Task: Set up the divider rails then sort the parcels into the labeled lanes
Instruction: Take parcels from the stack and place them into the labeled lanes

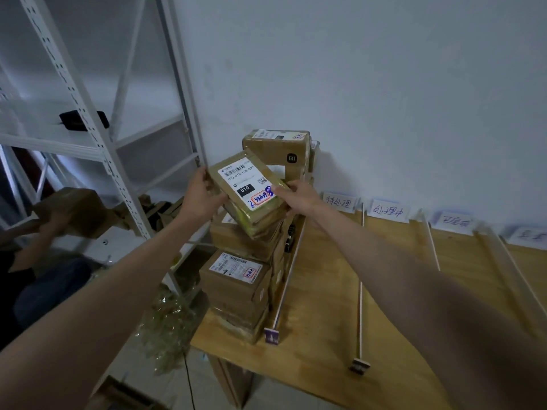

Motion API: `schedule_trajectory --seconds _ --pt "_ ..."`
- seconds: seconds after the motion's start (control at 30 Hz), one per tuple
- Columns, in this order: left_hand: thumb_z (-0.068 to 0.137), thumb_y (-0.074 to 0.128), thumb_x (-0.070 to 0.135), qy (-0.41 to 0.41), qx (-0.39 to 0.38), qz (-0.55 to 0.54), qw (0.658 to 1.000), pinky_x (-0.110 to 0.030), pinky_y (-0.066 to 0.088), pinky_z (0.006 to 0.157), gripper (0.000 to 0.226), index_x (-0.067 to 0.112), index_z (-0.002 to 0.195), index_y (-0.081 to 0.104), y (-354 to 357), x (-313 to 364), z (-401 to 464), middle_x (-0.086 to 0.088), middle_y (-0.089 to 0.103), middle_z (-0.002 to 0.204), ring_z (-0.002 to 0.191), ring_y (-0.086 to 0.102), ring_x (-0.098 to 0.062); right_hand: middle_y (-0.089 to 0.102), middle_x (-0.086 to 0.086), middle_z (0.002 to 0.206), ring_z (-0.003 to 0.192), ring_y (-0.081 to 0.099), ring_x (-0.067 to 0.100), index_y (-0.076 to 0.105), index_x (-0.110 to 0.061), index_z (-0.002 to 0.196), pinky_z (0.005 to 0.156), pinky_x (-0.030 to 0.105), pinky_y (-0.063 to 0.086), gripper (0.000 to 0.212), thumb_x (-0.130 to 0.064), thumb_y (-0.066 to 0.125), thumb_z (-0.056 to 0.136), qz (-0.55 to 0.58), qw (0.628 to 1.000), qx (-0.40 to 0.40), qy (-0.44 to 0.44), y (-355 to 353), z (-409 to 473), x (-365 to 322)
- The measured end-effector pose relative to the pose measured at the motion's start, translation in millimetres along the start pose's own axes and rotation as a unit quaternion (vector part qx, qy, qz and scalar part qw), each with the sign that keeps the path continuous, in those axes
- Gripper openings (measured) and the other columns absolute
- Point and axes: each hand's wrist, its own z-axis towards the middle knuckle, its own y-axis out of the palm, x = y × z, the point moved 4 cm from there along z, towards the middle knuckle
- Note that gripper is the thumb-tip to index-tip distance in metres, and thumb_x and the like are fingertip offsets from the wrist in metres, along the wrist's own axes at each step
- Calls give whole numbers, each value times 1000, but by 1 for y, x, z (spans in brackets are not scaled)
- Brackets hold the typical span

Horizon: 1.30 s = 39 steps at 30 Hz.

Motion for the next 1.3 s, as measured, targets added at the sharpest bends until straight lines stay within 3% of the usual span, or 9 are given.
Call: schedule_trajectory --seconds 0.13,0.3,0.47,0.57,0.67,0.8,0.93,1.07,1.3 --pt "87 72 13 39 -36 -13 999 -38 49 99 76 17 151 30 7 24 -12 0 47 146 129 49 -19 65 4 123 97 69 26 59 -9 128 85 38 60 52 -49 56 96 -34 999 -39 10 -10 -32 3" --pt "94 65 25 34 -58 -15 998 -45 49 101 76 15 155 20 25 39 -37 -4 39 152 127 51 -24 65 7 107 80 68 25 55 -11 122 63 29 58 49 -53 48 98 -77 997 8 18 -26 -79 15" --pt "102 45 31 29 -59 108 992 -34 52 76 29 9 113 60 57 62 -78 -11 65 116 95 62 -25 71 20 93 78 73 34 59 -1 119 83 44 59 55 -50 42 101 -74 992 88 53 -34 -122 38" --pt "102 33 49 -31 -141 88 986 -44 54 90 50 11 114 64 86 57 -106 -13 68 110 96 64 -29 71 18 88 75 73 34 60 0 113 85 46 58 52 -46 40 103 -69 988 116 72 -40 -150 55" --pt "87 34 75 -82 -224 33 971 -47 53 94 75 16 123 64 114 48 -135 -8 68 114 102 65 -29 64 8 85 67 69 30 55 -7 113 70 38 60 35 -38 43 104 -48 986 131 90 -48 -177 72" --pt "93 39 66 -110 -281 46 952 -41 56 90 65 12 119 64 149 38 -165 -8 67 111 96 65 -25 71 16 95 77 73 35 60 3 115 80 44 60 47 -40 45 103 -45 982 136 125 -57 -200 103" --pt "89 45 66 -141 -306 8 941 -41 54 94 67 15 131 60 176 29 -182 -8 65 124 105 64 -27 70 20 99 68 69 30 58 2 121 65 38 61 47 -40 47 102 -26 978 143 148 -67 -220 128" --pt "94 46 60 -160 -317 6 935 -32 55 76 63 10 130 59 197 24 -191 -10 64 122 102 64 -27 70 16 97 63 69 25 52 -2 128 49 30 57 53 -47 44 101 -44 977 118 171 -78 -226 151" --pt "93 48 61 -220 -308 -12 925 -36 53 83 61 11 127 60 230 3 -197 -9 65 119 103 63 -26 68 19 98 86 69 38 53 -9 89 79 47 58 51 -51 28 101 -143 968 122 168 -102 -211 183"
